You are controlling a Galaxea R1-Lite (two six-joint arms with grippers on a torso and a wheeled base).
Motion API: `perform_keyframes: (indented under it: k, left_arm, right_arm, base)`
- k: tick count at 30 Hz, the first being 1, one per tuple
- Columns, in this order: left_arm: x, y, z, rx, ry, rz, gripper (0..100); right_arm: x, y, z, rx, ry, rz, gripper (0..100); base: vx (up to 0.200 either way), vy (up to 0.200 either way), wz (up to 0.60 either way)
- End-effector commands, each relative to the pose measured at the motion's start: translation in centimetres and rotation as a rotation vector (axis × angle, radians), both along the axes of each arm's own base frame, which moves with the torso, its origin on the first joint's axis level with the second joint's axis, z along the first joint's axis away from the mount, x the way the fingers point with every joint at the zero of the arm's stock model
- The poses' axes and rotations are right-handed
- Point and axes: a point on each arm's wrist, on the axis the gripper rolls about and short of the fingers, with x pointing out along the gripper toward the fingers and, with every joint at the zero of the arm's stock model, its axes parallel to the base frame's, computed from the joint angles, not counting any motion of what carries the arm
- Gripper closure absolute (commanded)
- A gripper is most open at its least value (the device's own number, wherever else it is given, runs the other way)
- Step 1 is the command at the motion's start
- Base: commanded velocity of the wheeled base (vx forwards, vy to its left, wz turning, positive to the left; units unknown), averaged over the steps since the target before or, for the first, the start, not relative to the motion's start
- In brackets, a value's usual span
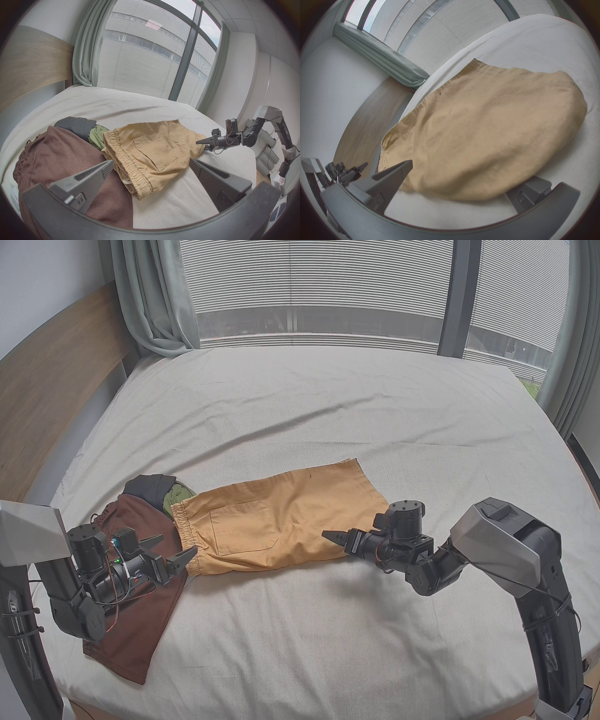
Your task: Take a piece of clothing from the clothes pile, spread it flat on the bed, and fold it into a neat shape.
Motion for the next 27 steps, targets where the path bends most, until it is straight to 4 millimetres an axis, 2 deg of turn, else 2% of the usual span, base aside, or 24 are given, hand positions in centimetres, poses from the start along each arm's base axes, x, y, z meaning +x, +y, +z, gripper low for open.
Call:
perform_keyframes:
  k: [1, 10, 11, 23, 25, 27]
  left_arm:
    - [0.0, 0.0, -0.1, 0.000, 0.002, 0.001, 0]
    - [0.0, 0.0, -0.1, 0.000, 0.002, 0.001, 0]
    - [0.0, 0.0, -0.1, 0.000, 0.002, 0.001, 0]
    - [0.1, 0.0, -0.3, -0.002, 0.009, 0.001, 0]
    - [0.2, 0.0, -0.3, -0.006, 0.008, 0.002, 0]
    - [0.6, 0.1, 0.0, -0.010, -0.010, 0.006, 0]
  right_arm:
    - [0.2, 0.8, -2.0, 0.006, 0.016, -0.005, 0]
    - [0.2, 0.8, -1.9, 0.007, 0.014, -0.008, 0]
    - [0.2, 0.8, -1.9, 0.008, 0.016, -0.009, 100]
    - [-0.6, 0.8, -1.7, 0.004, 0.012, -0.003, 100]
    - [-1.1, 0.5, -0.4, 0.001, 0.002, 0.000, 100]
    - [-1.6, 0.1, 0.1, -0.012, 0.006, -0.001, 100]
  base:
    - [0.000, 0.000, 0.00]
    - [0.000, 0.000, 0.00]
    - [0.000, 0.000, 0.00]
    - [0.000, 0.000, 0.00]
    - [0.000, 0.000, 0.00]
    - [0.000, 0.000, 0.00]
